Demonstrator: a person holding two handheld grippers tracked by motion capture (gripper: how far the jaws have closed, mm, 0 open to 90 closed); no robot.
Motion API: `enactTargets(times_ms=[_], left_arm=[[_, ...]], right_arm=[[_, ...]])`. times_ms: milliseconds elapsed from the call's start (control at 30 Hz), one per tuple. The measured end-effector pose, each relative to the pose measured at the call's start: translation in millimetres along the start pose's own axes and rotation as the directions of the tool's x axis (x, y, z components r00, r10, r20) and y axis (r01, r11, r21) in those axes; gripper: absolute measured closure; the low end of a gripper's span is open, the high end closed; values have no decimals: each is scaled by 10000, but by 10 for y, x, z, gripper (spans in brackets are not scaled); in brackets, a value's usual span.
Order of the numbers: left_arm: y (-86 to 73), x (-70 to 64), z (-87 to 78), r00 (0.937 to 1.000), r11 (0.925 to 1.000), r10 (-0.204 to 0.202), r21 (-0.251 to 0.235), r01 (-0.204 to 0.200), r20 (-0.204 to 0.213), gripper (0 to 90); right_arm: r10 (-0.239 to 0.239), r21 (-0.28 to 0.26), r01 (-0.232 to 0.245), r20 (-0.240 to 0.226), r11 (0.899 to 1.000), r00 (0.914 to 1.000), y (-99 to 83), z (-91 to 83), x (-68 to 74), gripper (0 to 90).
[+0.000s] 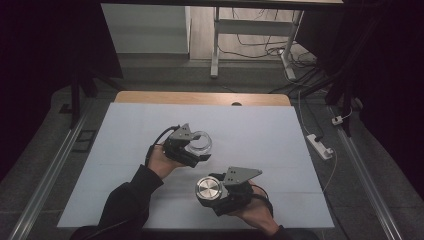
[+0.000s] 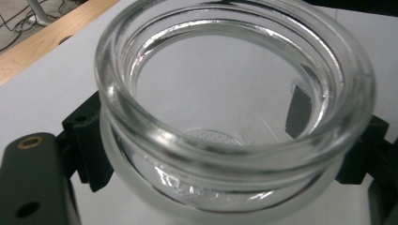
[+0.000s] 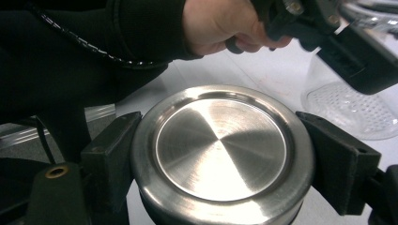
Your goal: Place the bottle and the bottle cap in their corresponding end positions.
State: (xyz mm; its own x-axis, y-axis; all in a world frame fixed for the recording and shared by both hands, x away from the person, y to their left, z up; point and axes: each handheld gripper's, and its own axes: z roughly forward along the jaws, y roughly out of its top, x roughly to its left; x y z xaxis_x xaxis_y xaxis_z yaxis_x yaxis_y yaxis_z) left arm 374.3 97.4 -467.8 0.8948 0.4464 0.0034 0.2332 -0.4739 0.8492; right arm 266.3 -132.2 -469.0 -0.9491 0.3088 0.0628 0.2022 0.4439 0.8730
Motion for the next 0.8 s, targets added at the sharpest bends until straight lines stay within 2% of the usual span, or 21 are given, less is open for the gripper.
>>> enactTargets(times_ms=[333,800], left_arm=[[0,100,113,9998,9999,-118,19,118,-182,149],[-59,288,282,9982,9995,-287,94,292,-528,149]], right_arm=[[-5,215,4,77,9998,10000,-77,114,-2,187],[194,731,-218,340,9971,9992,-240,306,-139,187]])
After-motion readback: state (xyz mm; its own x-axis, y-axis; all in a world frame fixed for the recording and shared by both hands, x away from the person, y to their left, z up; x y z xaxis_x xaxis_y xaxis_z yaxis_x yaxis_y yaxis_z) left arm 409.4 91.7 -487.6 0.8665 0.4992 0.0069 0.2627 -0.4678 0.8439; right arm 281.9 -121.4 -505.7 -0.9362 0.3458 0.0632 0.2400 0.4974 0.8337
